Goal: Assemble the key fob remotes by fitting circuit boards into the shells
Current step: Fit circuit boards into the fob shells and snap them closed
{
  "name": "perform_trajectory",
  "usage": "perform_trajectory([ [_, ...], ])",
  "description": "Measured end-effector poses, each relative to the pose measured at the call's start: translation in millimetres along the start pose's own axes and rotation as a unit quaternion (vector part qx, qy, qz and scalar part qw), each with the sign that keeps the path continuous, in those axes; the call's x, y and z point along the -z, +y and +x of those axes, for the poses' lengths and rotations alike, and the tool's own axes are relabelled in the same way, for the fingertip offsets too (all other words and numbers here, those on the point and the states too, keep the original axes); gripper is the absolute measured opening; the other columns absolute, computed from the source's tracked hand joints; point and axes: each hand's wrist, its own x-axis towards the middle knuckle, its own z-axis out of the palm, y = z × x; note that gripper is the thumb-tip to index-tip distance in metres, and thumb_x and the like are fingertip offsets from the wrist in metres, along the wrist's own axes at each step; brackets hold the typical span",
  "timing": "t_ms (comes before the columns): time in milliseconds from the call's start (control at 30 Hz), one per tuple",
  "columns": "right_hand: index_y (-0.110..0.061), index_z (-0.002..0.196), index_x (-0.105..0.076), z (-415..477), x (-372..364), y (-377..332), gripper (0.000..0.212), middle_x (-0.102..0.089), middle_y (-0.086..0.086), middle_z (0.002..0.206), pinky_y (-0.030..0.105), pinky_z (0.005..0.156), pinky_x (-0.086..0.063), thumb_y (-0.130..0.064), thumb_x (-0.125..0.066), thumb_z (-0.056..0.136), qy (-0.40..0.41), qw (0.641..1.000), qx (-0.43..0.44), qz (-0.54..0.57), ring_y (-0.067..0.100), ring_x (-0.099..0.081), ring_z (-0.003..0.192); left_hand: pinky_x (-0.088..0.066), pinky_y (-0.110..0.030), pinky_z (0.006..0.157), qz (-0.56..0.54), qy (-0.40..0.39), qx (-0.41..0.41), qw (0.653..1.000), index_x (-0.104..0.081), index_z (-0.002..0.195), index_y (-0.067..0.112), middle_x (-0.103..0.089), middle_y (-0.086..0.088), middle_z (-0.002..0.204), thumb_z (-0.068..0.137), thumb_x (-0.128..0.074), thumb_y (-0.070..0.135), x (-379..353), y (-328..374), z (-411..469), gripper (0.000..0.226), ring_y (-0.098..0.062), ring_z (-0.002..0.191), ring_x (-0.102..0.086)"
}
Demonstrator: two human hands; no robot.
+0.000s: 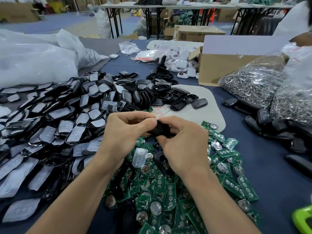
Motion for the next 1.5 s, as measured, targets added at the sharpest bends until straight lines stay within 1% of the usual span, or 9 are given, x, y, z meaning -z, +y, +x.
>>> perform_trajectory([
  [133, -0.042, 0.107, -0.073, 3.2, -1.9, 2.6, 0.048, -0.076, -0.024, 0.096, 0.022, 0.087, -0.057, -0.009, -0.08, 0.073, -0.008, 0.999, 0.03, -0.011, -0.001, -0.069, 0.092, -0.061, -0.024, 0.066, 0.004, 0.043, 0.013, 0.999, -0.085, 0.074, 0.017, -0.08, -0.01, 0.078, 0.083, -0.081, -0.003, -0.3, -1.1, 1.5, 0.022, -0.018, 0.072, -0.076],
  [333, -0.024, 0.096, -0.083, 18.5, 12.4, 12.6, 0.024, -0.081, 0.001, 0.09, 0.049, 0.085, -0.064, -0.003, -0.073, 0.091, -0.11, 0.958, -0.127, 0.232, 0.024, -0.079, 0.08, -0.064, -0.034, 0.082, -0.027, -0.019, 0.006, 0.999, -0.081, 0.092, 0.001, -0.079, -0.022, 0.092, 0.084, -0.074, -0.006, 10.5, 3.8, 5.5, 0.013, -0.036, 0.092, -0.077],
  [500, -0.034, 0.092, -0.083, 12.1, 10.6, 9.8, 0.03, -0.08, -0.012, 0.083, 0.036, 0.079, -0.065, -0.004, -0.078, 0.087, -0.062, 0.981, -0.057, 0.175, 0.009, -0.078, 0.078, -0.062, -0.027, 0.079, 0.049, -0.057, -0.029, 0.997, -0.085, 0.094, 0.016, -0.082, -0.009, 0.091, 0.082, -0.08, -0.008, 7.0, 0.9, 2.9, 0.028, -0.022, 0.086, -0.079],
  [633, -0.027, 0.097, -0.084, 10.2, 8.7, 8.7, 0.03, -0.079, -0.018, 0.087, 0.022, 0.08, -0.061, -0.001, -0.08, 0.083, -0.039, 0.986, -0.031, 0.158, 0.0, -0.076, 0.083, -0.061, -0.025, 0.081, 0.04, -0.03, -0.063, 0.997, -0.085, 0.086, 0.02, -0.082, -0.002, 0.094, 0.075, -0.083, -0.013, 3.3, -0.9, 2.6, 0.035, -0.019, 0.092, -0.079],
  [767, -0.021, 0.097, -0.084, 13.4, 11.5, 10.4, 0.03, -0.081, -0.011, 0.089, 0.029, 0.084, -0.063, 0.004, -0.08, 0.08, -0.05, 0.982, -0.044, 0.177, 0.005, -0.077, 0.086, -0.062, -0.03, 0.087, 0.066, -0.021, -0.099, 0.993, -0.085, 0.085, 0.026, -0.082, 0.002, 0.097, 0.072, -0.086, -0.011, 3.8, -3.5, 1.9, 0.04, -0.018, 0.096, -0.079],
  [933, -0.038, 0.086, -0.081, 13.1, 11.1, 9.9, 0.036, -0.08, -0.015, 0.083, 0.035, 0.079, -0.065, -0.003, -0.083, 0.081, -0.038, 0.982, -0.035, 0.179, 0.007, -0.078, 0.081, -0.062, -0.025, 0.077, 0.088, -0.028, -0.064, 0.994, -0.084, 0.096, 0.031, -0.082, 0.007, 0.092, 0.071, -0.088, 0.017, 1.4, -1.9, 0.1, 0.029, -0.014, 0.087, -0.08],
  [1033, -0.044, 0.084, -0.081, 12.0, 11.1, 9.1, 0.039, -0.08, -0.016, 0.083, 0.037, 0.079, -0.065, -0.005, -0.083, 0.082, -0.043, 0.981, -0.024, 0.186, 0.008, -0.078, 0.082, -0.062, -0.025, 0.08, 0.074, -0.033, -0.077, 0.994, -0.084, 0.095, 0.03, -0.082, 0.006, 0.093, 0.07, -0.092, 0.013, 2.2, -0.5, 0.3, 0.03, -0.014, 0.091, -0.079],
  [1267, -0.028, 0.099, -0.083, 10.7, 9.3, 12.4, 0.025, -0.081, -0.011, 0.088, 0.039, 0.081, -0.064, -0.01, -0.083, 0.082, -0.048, 0.978, -0.033, 0.199, 0.011, -0.079, 0.086, -0.064, -0.036, 0.082, 0.066, -0.006, -0.081, 0.995, -0.085, 0.092, 0.026, -0.082, 0.001, 0.089, 0.074, -0.091, 0.008, 1.9, -1.4, -2.1, 0.026, -0.02, 0.087, -0.08],
  [1500, -0.021, 0.095, -0.084, 14.1, 8.1, 13.7, 0.031, -0.082, 0.002, 0.087, 0.025, 0.071, -0.06, 0.006, -0.079, 0.082, -0.022, 0.951, -0.056, 0.303, 0.019, -0.079, 0.079, -0.058, -0.023, 0.084, -0.031, -0.042, -0.037, 0.998, -0.085, 0.098, 0.022, -0.082, -0.005, 0.097, 0.075, -0.082, 0.026, 4.0, 5.6, -0.9, 0.024, -0.02, 0.095, -0.078],
])
